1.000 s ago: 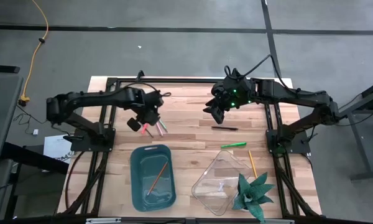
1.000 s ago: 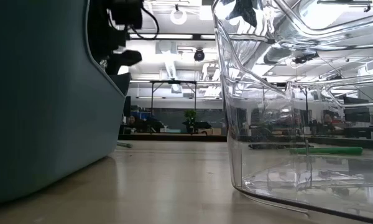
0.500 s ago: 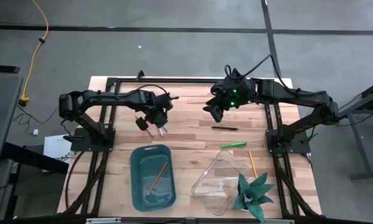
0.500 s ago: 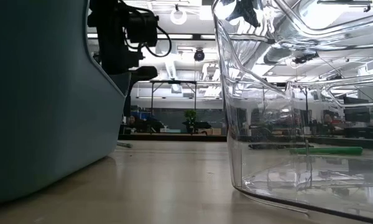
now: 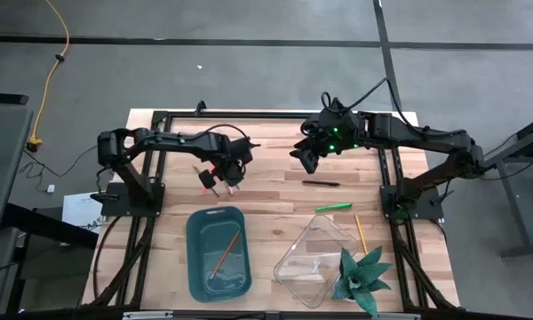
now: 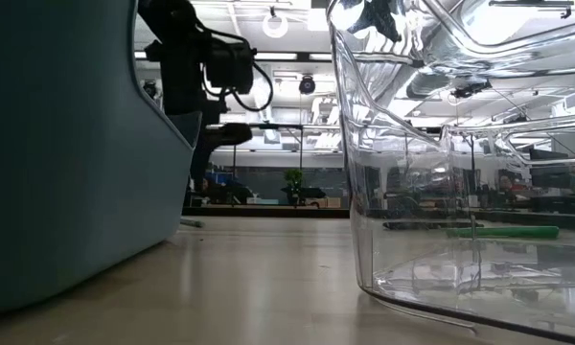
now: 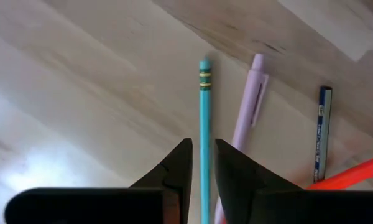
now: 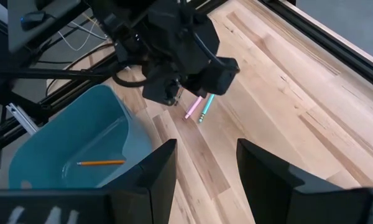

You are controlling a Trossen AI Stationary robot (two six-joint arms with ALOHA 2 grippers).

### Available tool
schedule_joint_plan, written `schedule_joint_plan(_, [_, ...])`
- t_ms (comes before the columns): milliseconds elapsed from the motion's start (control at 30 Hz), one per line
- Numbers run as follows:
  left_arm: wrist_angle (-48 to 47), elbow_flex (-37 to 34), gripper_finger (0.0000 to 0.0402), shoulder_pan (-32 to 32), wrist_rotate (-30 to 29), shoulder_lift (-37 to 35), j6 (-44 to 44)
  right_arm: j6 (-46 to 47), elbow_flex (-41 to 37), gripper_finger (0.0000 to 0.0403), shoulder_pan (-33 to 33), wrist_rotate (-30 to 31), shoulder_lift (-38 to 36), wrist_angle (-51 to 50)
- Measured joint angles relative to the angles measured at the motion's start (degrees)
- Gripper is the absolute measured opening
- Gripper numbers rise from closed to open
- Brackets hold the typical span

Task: Sort pens & pencils
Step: Put the light blue pencil into the blue bin

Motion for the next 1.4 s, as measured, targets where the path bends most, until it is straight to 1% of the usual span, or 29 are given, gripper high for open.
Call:
schedule_joint_plan(233, [-0.1, 0.0, 0.0053, 0.0, 1.5, 1.0, 0.6, 0.0, 0.0, 0.0158, 0.0, 0.0, 0.0, 0.0])
schedule_joint_plan(500, [0.9, 0.1, 0.0053, 0.0, 1.6, 1.0, 1.0, 0.0, 0.0, 0.0158, 0.0, 0.0, 0.0, 0.0])
schedule_joint_plan(700, [-0.2, 2.9, 0.0053, 0.0, 1.9, 1.0, 1.1, 0.0, 0.0, 0.0158, 0.0, 0.0, 0.0, 0.0])
schedule_joint_plan(933, [-1.7, 7.2, 0.0053, 0.0, 5.7, 3.2, -0.7, 0.0, 0.0, 0.0158, 0.1, 0.0, 0.0, 0.0])
schedule_joint_plan(1133, [-1.6, 7.5, 0.0053, 0.2, 8.8, 4.0, -1.4, 0.0, 0.0, 0.0158, 1.2, 0.2, 0.0, 0.0])
schedule_joint_plan(1267, [-2.4, 7.5, 0.0053, 2.4, 12.4, 4.0, -2.3, 0.2, 0.0, 0.0158, 1.7, 0.4, 0.0, -0.1])
schedule_joint_plan(1400, [-2.5, 7.4, 0.0053, 5.1, 12.6, 4.0, -2.5, 0.5, 0.0, 0.0158, 1.7, 0.5, 0.0, -0.5])
